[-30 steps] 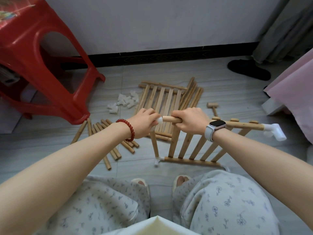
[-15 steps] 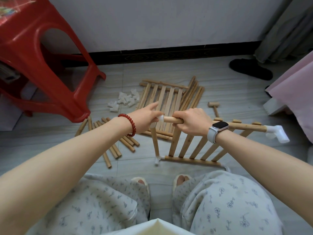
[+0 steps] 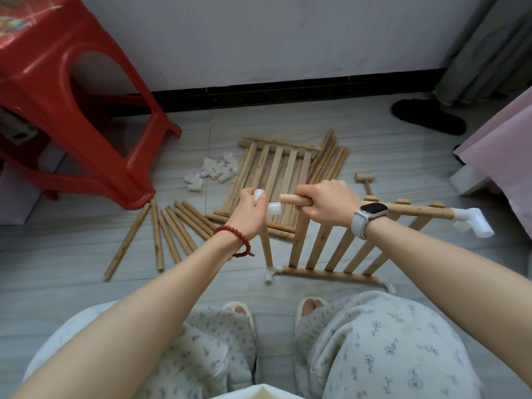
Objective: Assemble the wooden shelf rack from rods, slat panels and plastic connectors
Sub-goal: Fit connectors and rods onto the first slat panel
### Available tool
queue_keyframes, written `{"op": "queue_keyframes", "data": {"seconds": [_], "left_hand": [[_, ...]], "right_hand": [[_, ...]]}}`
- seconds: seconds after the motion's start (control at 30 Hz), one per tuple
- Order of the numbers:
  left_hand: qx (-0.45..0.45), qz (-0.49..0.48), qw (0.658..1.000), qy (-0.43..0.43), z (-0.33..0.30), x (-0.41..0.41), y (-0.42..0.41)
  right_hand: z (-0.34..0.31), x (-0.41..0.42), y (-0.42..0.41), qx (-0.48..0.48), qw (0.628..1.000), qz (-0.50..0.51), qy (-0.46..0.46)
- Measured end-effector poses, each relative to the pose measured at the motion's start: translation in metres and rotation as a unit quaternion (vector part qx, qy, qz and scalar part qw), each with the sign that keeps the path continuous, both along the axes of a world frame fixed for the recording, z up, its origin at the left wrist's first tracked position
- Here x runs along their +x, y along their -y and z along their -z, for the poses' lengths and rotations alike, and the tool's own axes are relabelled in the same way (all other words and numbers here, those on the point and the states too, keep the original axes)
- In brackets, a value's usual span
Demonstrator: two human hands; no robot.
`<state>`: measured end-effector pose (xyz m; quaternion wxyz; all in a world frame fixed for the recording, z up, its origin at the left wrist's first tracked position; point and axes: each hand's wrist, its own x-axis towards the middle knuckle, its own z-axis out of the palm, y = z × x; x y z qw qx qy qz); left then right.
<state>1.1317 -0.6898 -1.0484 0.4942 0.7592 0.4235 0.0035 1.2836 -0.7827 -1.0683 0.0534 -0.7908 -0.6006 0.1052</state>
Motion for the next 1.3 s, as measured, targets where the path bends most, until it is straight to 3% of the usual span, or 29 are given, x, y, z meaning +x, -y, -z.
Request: {"op": "queue_keyframes", "data": {"seconds": [0.17, 0.27, 0.37, 0.43, 0.53, 0.67, 0.8, 0.9, 1.07, 1.17, 1.3], "left_hand": [[0.052, 0.052, 0.997, -0.012, -0.006, -0.002, -0.015], [0.070, -0.022, 0.996, -0.042, -0.004, 0.011, -0.005], [0.025, -0.118, 0.987, -0.109, -0.003, 0.035, 0.015], [0.062, -0.120, 0.984, -0.119, 0.004, 0.041, 0.025], [0.157, -0.064, 0.980, -0.101, 0.014, 0.029, 0.030], [0.189, 0.072, 0.976, -0.075, 0.015, 0.018, 0.018], [0.219, 0.218, 0.945, -0.110, 0.004, 0.007, -0.012], [0.210, 0.272, 0.925, -0.163, -0.008, 0.007, -0.029], [0.216, 0.176, 0.930, -0.241, -0.006, 0.032, -0.001], [0.153, 0.114, 0.939, -0.285, -0.010, 0.044, 0.004], [0.126, 0.006, 0.966, -0.227, -0.006, 0.046, 0.022]], "right_hand": [[0.000, 0.000, -0.002, -0.003, 1.000, 0.004, 0.002], [0.000, -0.001, -0.002, -0.006, 1.000, 0.005, 0.006], [-0.001, -0.001, -0.004, -0.007, 1.000, 0.007, 0.017], [-0.001, -0.001, -0.004, -0.006, 1.000, 0.009, 0.020], [-0.001, 0.001, -0.003, -0.006, 1.000, -0.001, 0.020], [-0.001, 0.003, -0.004, 0.006, 1.000, -0.009, 0.019], [0.003, 0.003, -0.002, 0.008, 1.000, -0.009, 0.006], [0.004, 0.004, 0.000, 0.004, 1.000, 0.017, 0.001], [0.001, 0.005, -0.002, -0.002, 1.000, 0.029, 0.010], [-0.003, 0.008, -0.007, -0.005, 0.999, 0.036, 0.003], [-0.001, 0.008, -0.004, 0.001, 0.999, 0.033, 0.006]]}}
